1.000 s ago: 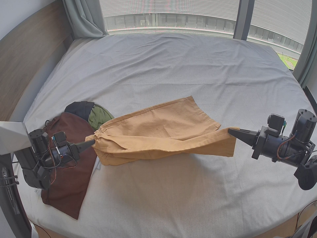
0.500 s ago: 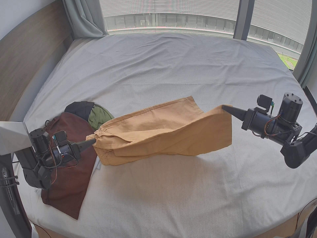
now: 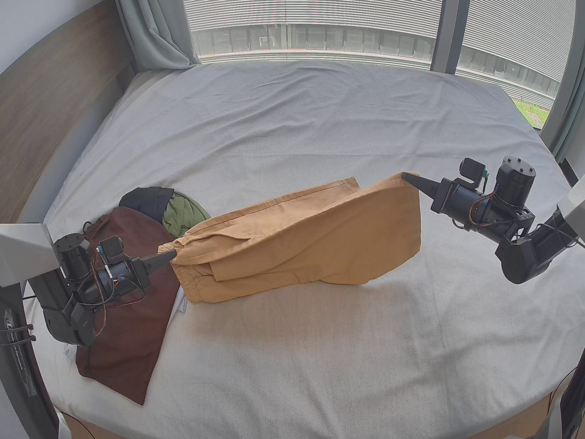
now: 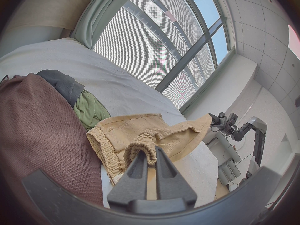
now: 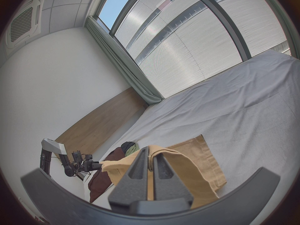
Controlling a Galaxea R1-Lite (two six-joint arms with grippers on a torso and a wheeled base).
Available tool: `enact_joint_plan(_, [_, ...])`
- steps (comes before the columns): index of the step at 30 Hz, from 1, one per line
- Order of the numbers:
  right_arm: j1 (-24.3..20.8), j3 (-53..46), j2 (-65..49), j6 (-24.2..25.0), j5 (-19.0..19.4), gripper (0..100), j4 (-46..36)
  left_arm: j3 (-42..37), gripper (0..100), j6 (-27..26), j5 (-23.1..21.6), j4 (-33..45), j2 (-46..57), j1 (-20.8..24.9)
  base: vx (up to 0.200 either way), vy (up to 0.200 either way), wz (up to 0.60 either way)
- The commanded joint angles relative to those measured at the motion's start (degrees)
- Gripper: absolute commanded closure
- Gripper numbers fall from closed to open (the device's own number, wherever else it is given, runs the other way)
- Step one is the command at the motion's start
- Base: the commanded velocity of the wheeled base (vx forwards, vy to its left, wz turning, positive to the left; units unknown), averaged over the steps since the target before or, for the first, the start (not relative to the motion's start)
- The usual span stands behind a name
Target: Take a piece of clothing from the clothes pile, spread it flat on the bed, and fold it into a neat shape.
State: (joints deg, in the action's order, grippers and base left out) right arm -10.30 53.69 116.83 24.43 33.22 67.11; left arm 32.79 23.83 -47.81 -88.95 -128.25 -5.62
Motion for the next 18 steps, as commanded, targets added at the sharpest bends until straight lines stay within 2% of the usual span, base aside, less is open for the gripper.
enact_joint_plan(1, [0.6,5.2,5.2,0.1,0.0,100,0.0,0.8,100,1.7,0.6,0.0,0.1,0.1,0.000,0.000,0.00])
enact_joint_plan(6, [0.6,11.2,8.5,1.1,0.1,100,-0.9,1.7,100,2.5,3.3,0.0,-0.2,1.0,0.000,0.000,0.00])
enact_joint_plan(18, [0.6,23.0,15.4,1.4,0.1,100,-7.0,2.6,100,5.8,3.7,0.0,-0.4,1.6,0.000,0.000,0.00])
